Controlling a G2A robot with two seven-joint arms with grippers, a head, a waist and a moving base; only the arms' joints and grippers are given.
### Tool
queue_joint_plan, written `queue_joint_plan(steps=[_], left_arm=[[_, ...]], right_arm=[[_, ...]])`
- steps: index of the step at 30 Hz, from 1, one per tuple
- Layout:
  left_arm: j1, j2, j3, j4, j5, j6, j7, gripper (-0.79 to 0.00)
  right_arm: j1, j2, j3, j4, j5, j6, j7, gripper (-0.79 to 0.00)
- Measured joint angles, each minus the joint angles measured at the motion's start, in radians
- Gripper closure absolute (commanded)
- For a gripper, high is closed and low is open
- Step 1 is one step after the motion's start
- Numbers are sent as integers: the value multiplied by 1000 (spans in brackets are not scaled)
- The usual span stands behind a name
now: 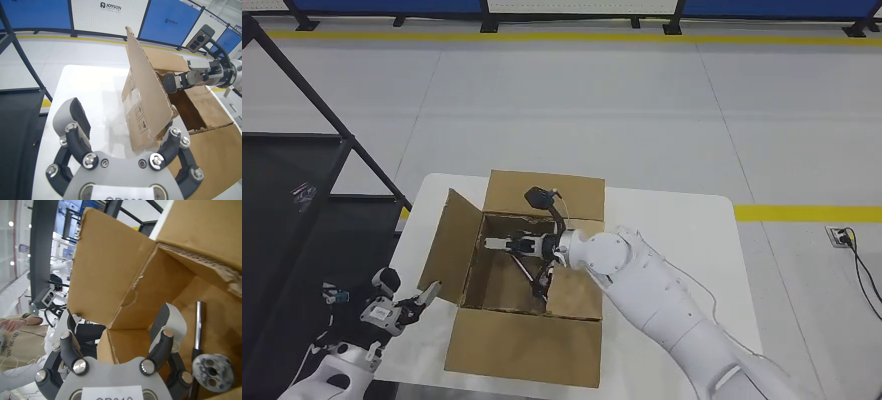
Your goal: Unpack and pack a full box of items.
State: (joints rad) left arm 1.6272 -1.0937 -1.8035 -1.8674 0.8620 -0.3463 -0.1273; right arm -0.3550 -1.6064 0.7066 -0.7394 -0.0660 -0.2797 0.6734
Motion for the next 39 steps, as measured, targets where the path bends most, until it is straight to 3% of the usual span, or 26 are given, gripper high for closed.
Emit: queue_joint_plan(steps=[12,19,26,39], left_arm=[[3,0,-18,12,-28,-23,2,-785],[6,-1,-21,12,-36,-29,4,-785],[-15,-2,-6,12,-31,-27,-16,-785],[-43,-2,28,-4,-14,-30,-50,-785]], right_arm=[[-55,28,-37,-224,-377,511,-52,-785],[-90,37,-24,-315,-465,638,-13,-785],[-130,52,14,-384,-515,626,-7,-785],[-268,93,167,-534,-408,348,-5,-785]])
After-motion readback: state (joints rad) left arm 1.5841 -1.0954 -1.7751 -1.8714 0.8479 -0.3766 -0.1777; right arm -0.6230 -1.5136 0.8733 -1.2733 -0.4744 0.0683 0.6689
